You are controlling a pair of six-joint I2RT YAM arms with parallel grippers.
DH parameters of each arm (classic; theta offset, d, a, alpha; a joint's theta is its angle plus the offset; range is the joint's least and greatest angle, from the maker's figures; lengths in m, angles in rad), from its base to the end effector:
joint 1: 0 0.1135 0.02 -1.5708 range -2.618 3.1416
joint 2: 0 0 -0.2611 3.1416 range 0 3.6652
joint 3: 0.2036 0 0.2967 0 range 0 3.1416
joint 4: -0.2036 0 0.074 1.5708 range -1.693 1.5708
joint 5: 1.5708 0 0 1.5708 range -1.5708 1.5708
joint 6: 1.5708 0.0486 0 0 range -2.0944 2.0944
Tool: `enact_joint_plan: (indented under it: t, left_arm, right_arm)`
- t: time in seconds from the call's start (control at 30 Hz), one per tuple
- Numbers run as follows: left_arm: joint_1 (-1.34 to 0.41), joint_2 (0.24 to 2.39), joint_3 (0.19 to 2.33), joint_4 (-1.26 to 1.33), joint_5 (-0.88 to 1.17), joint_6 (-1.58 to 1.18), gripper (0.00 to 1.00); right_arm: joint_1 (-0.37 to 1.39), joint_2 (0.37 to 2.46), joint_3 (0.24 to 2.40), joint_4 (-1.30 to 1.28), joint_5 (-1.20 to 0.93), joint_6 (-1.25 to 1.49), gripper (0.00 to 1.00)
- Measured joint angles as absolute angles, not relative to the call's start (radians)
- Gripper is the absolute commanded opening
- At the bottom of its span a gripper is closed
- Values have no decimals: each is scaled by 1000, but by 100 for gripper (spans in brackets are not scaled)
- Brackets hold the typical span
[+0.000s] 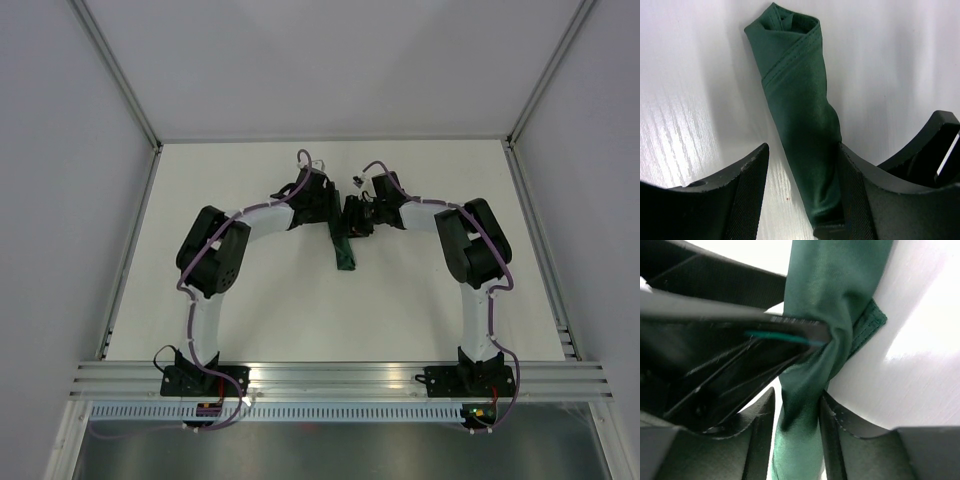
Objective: Fold the napkin, place the utensils inside, and roll it up
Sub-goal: Roll the napkin with the utensil
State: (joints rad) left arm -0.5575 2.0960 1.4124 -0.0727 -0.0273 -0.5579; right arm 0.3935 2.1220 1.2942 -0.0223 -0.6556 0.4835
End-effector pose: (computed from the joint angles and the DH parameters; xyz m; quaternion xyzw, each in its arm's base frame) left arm 0.4277 -0.2651 0.1183 -0.0056 0.9181 -0.1990 0.3427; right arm 0.4243 0.2082 0.0780 -0.0735 0.8902 0.4145 0.1743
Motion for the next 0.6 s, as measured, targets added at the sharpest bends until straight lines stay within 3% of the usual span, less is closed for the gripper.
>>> enact_joint_plan:
  t: [0.2, 0.6]
  left_arm:
    - [-550, 2131, 1467, -104, -31, -558, 61]
    - [-553, 2194, 1566, -163, -18, -557, 60]
  right_arm:
    - [388, 2119, 1301, -42, -692, 477, 58]
    - [384, 2110, 1306, -80, -695, 463, 60]
